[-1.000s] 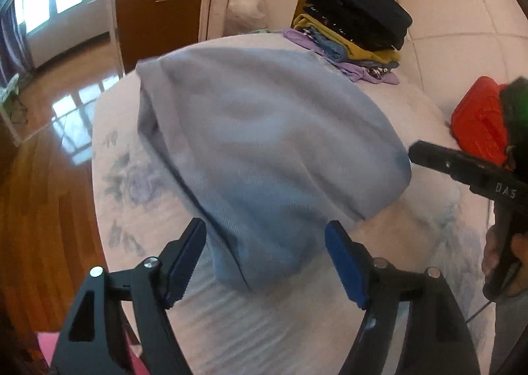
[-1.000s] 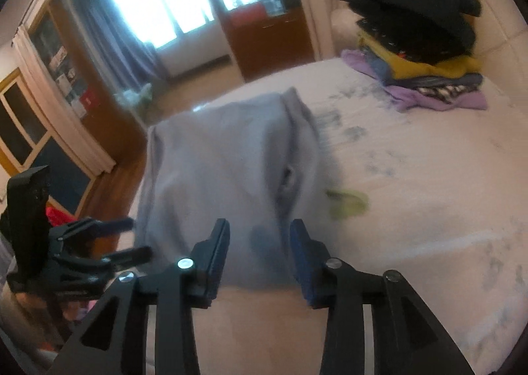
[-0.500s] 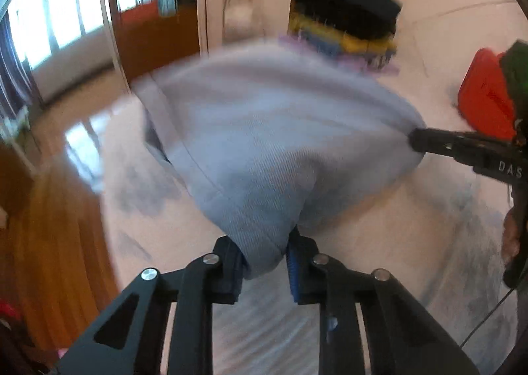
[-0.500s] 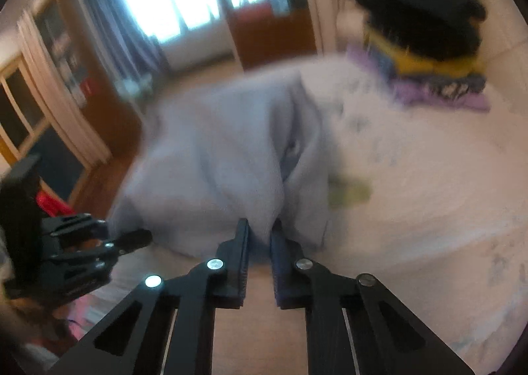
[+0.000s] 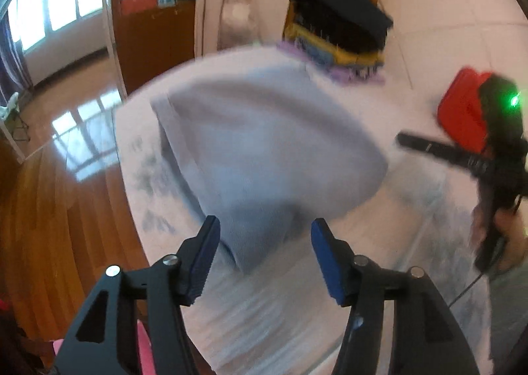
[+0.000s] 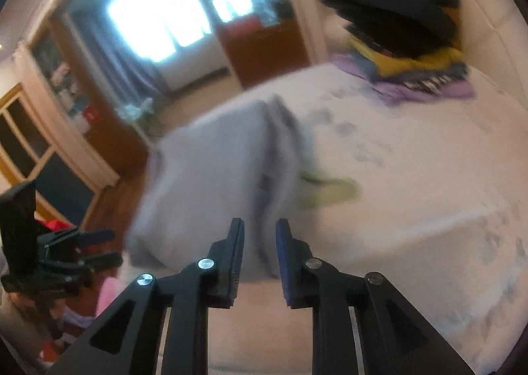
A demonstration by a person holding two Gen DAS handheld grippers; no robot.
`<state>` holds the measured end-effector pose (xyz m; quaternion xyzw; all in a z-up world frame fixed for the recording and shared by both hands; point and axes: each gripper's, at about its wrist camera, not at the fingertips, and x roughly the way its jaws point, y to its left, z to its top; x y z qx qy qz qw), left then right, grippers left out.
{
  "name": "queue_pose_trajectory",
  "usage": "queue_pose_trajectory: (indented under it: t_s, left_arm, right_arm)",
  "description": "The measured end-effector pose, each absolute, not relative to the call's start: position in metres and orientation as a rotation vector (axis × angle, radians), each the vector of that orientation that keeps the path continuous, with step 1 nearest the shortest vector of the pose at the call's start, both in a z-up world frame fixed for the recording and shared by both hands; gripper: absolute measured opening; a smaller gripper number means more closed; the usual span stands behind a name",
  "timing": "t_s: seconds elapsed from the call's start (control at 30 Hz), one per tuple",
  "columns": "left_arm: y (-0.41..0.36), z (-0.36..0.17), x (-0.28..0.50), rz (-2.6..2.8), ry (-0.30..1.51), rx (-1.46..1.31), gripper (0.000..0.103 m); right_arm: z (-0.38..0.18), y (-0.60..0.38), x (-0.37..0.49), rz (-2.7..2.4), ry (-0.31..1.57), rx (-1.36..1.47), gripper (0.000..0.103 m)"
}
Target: Fold clothes
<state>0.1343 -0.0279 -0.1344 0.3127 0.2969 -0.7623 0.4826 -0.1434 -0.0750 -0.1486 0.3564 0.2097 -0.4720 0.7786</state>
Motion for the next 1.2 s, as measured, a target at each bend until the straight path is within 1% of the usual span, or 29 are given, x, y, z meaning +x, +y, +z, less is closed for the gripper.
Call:
queue_pose_trajectory:
  t_s: [0.1,0.13,0.17,0.23,0.27,0.3,0.33,0.37,0.43,0.47,0.57,0.6,0.67,0.73,0.83,0.87,0.9,0.97,1.0,1.03,1.13,1.17,1.2]
  left_arm:
    - [-0.053,-0.146,0.119,-1.865,0.708,0.763,0.057]
    - [-0.060,-0.156,0.116,-1.855,0.720,0.792,0.053]
    - [-0.067,-0.166,0.114,-1.842,0.733,0.824,0.047]
    - [-0.076,-0.191,0.112,-1.798,0.738,0.897,0.046]
    - [-0.077,-0.195,0.113,-1.800,0.736,0.907,0.047]
    - [-0.077,-0.197,0.115,-1.804,0.733,0.914,0.049]
    - [-0.078,-0.200,0.116,-1.809,0.731,0.921,0.049]
    - [-0.079,-0.202,0.117,-1.814,0.728,0.928,0.049]
    - [-0.079,-0.187,0.121,-1.831,0.759,0.921,0.049]
    - [-0.080,-0.176,0.125,-1.851,0.762,0.889,0.049]
    - [-0.098,-0.145,0.129,-1.883,0.726,0.781,0.050]
    - [-0.108,-0.139,0.128,-1.882,0.719,0.757,0.050]
    - [-0.141,-0.137,0.125,-1.838,0.717,0.737,0.050]
    - [-0.168,-0.145,0.122,-1.803,0.730,0.747,0.050]
    - [-0.205,-0.170,0.123,-1.735,0.759,0.808,0.050]
    - [-0.212,-0.180,0.123,-1.730,0.786,0.826,0.050]
    - [-0.218,-0.191,0.124,-1.727,0.815,0.843,0.051]
    - [-0.225,-0.205,0.127,-1.723,0.846,0.855,0.069]
    - [-0.226,-0.204,0.129,-1.726,0.834,0.854,0.071]
    - [-0.227,-0.202,0.130,-1.743,0.831,0.859,0.071]
    - [-0.212,-0.183,0.134,-1.797,0.780,0.867,0.071]
    - [-0.204,-0.174,0.135,-1.817,0.749,0.869,0.074]
    - [-0.196,-0.166,0.136,-1.836,0.732,0.876,0.079]
  right_arm:
    - [-0.144,-0.087,-0.124,-0.953,0.411,0.787,0.020]
    - [-0.147,-0.095,-0.118,-0.932,0.409,0.803,0.020]
    - [-0.151,-0.103,-0.112,-0.916,0.412,0.818,0.020]
    - [-0.171,-0.123,-0.107,-0.979,0.490,0.845,0.020]
    - [-0.181,-0.132,-0.104,-1.009,0.528,0.860,0.020]
    - [-0.192,-0.139,-0.108,-1.032,0.553,0.895,0.016]
    - [-0.203,-0.146,-0.111,-1.052,0.575,0.930,0.008]
    - [-0.210,-0.150,-0.114,-1.043,0.569,0.961,0.008]
    - [-0.201,-0.147,-0.113,-1.070,0.575,0.931,0.008]
    - [-0.196,-0.145,-0.113,-1.084,0.575,0.914,0.010]
    - [-0.158,-0.139,-0.108,-1.095,0.502,0.826,0.013]
    - [-0.146,-0.139,-0.106,-1.093,0.478,0.799,0.015]
    - [-0.133,-0.156,-0.098,-1.099,0.469,0.777,0.015]
    - [-0.131,-0.180,-0.094,-1.081,0.454,0.786,0.015]
    - [-0.145,-0.216,-0.084,-1.029,0.446,0.842,0.015]
    - [-0.154,-0.226,-0.081,-1.031,0.470,0.861,0.015]
    - [-0.166,-0.236,-0.079,-1.064,0.516,0.886,0.015]
    - [-0.194,-0.252,-0.086,-1.122,0.567,0.978,0.015]
    - [-0.207,-0.259,-0.090,-1.148,0.584,1.022,0.015]
    - [-0.207,-0.258,-0.097,-1.147,0.544,1.044,0.015]
    - [-0.190,-0.229,-0.111,-1.167,0.476,1.040,0.018]
    - [-0.182,-0.216,-0.114,-1.177,0.461,1.029,0.018]
    - [-0.174,-0.204,-0.118,-1.187,0.446,1.018,0.018]
